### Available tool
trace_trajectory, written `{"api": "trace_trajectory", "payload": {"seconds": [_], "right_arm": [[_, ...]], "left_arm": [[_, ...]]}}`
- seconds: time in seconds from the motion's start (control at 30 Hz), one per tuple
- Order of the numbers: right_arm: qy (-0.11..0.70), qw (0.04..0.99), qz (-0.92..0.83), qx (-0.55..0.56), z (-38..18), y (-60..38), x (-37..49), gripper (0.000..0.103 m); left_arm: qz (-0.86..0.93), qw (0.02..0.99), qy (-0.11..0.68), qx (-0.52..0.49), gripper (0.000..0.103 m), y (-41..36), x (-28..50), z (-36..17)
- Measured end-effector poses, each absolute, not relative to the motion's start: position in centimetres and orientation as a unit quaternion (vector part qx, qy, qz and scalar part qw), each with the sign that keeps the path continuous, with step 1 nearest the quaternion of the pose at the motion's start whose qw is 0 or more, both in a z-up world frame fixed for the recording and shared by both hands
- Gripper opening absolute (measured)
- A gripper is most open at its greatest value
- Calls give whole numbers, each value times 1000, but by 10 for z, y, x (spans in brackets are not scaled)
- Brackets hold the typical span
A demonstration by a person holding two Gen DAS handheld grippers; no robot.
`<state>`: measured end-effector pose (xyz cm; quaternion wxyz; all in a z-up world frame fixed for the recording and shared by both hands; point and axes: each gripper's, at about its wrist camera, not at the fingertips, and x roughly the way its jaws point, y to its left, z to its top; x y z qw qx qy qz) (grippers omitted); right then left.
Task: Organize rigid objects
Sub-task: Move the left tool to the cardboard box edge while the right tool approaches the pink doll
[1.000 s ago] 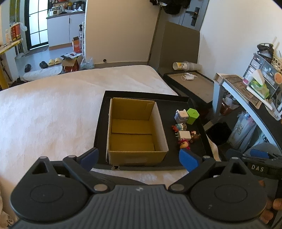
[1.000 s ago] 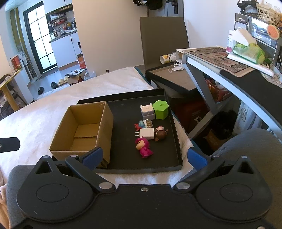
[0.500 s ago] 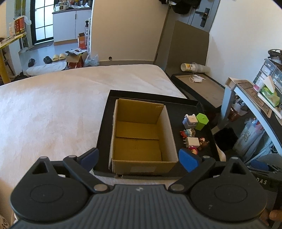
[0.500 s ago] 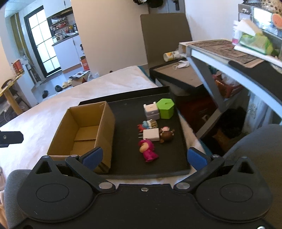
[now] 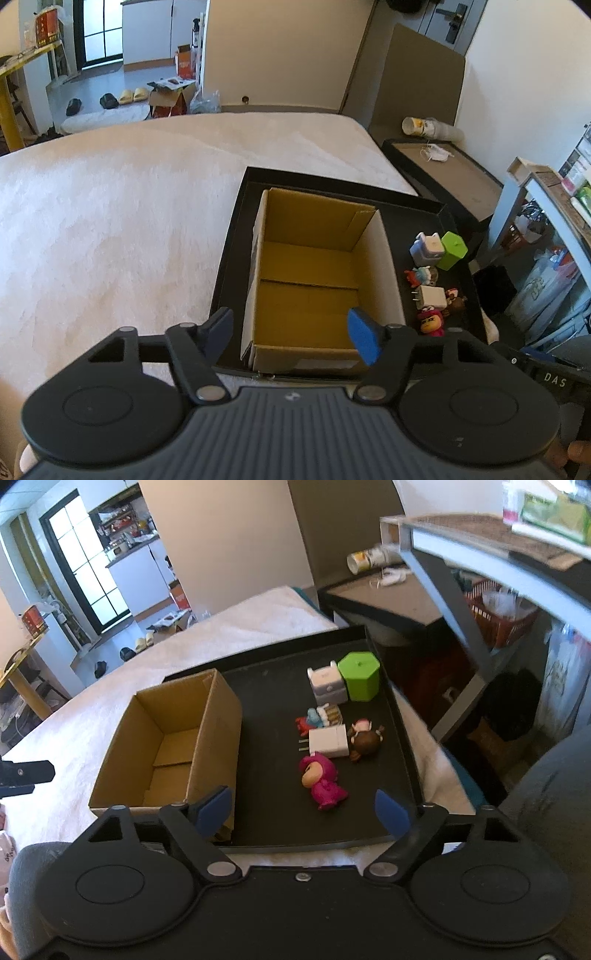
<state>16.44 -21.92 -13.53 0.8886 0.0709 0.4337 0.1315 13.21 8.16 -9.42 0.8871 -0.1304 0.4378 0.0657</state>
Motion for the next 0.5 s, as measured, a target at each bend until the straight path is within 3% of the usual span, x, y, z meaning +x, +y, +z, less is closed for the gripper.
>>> {"api": "trace_trajectory", "payload": {"seconds": [0.5], "right_arm": [[474,871,115,57,-167,-198,205,72]], "left_arm": [[79,861,480,-149,41,107,171,-141]]}}
